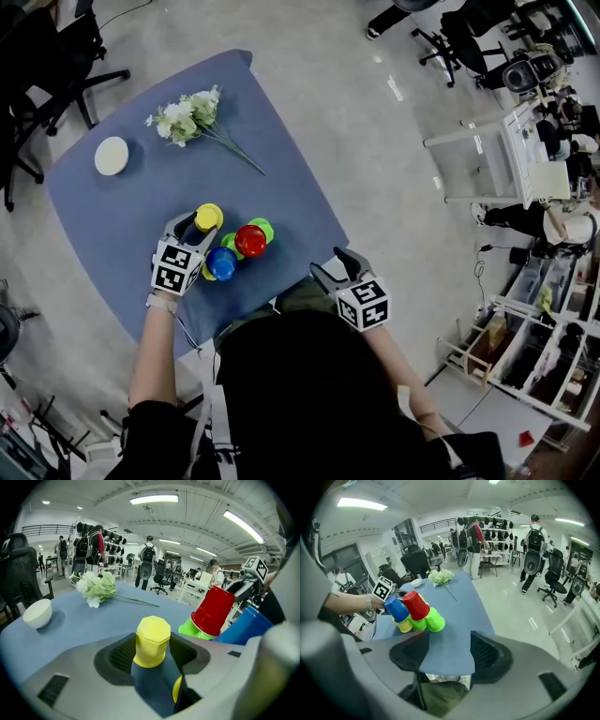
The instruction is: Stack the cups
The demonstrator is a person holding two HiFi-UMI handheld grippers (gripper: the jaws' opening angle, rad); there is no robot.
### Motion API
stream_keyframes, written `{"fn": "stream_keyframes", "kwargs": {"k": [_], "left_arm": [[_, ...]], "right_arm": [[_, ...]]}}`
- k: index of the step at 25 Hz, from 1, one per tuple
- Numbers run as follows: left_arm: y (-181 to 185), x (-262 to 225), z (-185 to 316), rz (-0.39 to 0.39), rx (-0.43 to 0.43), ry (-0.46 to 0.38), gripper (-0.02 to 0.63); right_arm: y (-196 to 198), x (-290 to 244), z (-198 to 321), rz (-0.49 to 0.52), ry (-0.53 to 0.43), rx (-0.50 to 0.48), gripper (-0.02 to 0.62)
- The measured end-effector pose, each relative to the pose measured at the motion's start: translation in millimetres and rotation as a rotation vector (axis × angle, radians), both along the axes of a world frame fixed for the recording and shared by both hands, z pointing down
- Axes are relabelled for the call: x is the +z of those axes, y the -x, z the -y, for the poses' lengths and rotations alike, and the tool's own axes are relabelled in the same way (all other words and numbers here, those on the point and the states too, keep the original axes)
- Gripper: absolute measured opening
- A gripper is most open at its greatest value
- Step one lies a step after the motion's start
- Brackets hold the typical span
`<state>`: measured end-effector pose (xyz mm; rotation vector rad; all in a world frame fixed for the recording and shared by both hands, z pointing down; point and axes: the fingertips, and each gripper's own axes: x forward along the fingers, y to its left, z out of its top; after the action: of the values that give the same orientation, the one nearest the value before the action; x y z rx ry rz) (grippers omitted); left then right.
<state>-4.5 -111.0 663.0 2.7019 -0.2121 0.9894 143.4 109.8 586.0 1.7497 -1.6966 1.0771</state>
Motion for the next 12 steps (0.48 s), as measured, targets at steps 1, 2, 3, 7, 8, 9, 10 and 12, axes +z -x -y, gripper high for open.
{"fn": "stream_keyframes", "kwargs": {"k": [1,2,3,7,8,9,10,12], "left_arm": [[0.1,-2.2,1.2,-0.001,-0.009,-0.003,0.229],[0.7,-4.5,2.1,-0.002,-0.018,-0.007,0.229],[1.7,-6.9,2.9,0.0,-0.027,-0.011,0.227],[7.7,-20.7,4.0,0.002,-0.056,-0.032,0.225],[9.2,-25.2,3.3,0.003,-0.063,-0.039,0.225],[10.5,-29.8,2.5,0.003,-0.07,-0.046,0.224],[11.7,-34.9,1.6,0.003,-0.079,-0.054,0.225],[13.9,-47.0,-0.8,0.0,-0.101,-0.072,0.224]], "right_arm": [[-0.8,-0.9,-0.3,0.001,-0.002,-0.002,0.275],[-1.6,-1.6,-0.5,0.002,-0.005,-0.005,0.275],[-2.1,-1.8,-0.4,0.003,-0.008,-0.009,0.275],[-2.8,0.0,3.6,0.016,-0.025,-0.029,0.275],[-2.7,0.6,5.0,0.02,-0.029,-0.036,0.275],[-2.6,1.1,6.6,0.024,-0.034,-0.044,0.275],[-2.5,1.5,8.5,0.029,-0.039,-0.053,0.275],[-2.5,1.5,13.3,0.037,-0.051,-0.076,0.275]]}}
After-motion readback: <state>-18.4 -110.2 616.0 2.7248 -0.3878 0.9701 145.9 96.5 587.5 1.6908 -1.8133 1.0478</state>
